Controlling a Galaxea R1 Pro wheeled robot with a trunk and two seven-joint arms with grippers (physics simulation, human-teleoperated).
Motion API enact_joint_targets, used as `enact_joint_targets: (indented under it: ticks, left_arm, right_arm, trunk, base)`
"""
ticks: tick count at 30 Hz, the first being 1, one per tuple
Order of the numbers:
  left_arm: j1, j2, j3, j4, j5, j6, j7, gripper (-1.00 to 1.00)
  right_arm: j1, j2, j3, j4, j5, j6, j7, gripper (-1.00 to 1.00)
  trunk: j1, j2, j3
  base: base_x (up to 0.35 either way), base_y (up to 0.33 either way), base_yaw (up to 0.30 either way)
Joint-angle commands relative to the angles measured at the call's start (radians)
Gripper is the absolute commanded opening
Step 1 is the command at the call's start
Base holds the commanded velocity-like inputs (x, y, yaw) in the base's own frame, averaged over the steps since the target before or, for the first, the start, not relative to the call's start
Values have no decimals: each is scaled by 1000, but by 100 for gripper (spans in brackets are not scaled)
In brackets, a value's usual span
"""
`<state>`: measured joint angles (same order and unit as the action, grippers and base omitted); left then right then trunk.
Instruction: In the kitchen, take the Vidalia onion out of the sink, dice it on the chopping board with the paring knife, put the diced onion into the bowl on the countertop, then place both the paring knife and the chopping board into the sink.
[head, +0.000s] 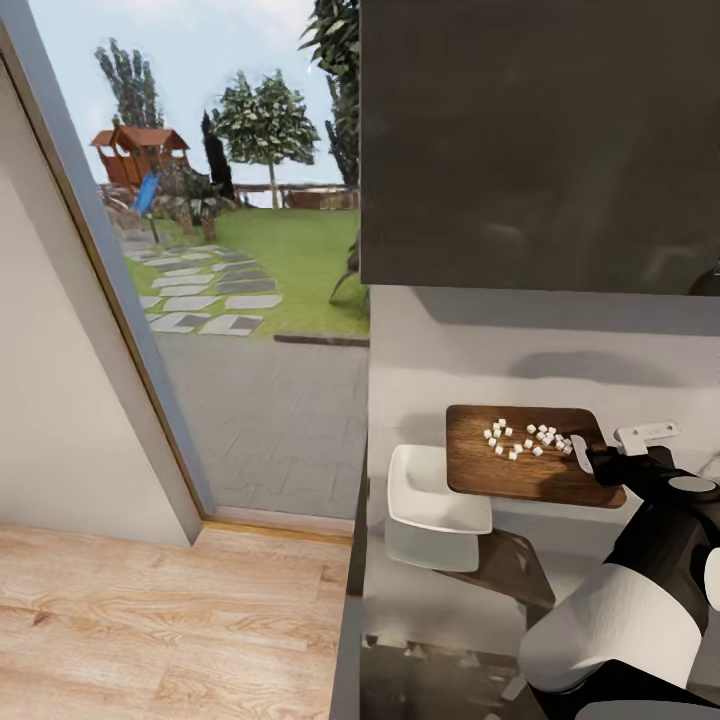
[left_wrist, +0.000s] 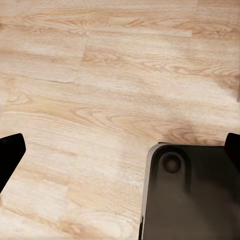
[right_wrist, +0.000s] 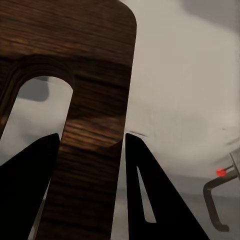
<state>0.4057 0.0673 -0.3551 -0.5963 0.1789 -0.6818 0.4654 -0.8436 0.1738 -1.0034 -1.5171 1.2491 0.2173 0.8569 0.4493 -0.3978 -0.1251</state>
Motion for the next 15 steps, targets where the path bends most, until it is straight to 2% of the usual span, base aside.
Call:
enact_joint_targets:
  ticks: [1, 15]
  left_arm:
    - [0, 2, -8, -2, 10, -2, 6, 100]
    - [-1, 2, -8, 0, 10, -2, 7, 100]
  right_arm:
    - [-2, 1, -1, -2, 3, 4, 5, -100]
    - [-2, 1, -1, -2, 4, 3, 4, -100]
  trunk:
    - [1, -2, -2]
    - [1, -2, -2]
  base:
    - [-2, 0, 0]
    - [0, 0, 0]
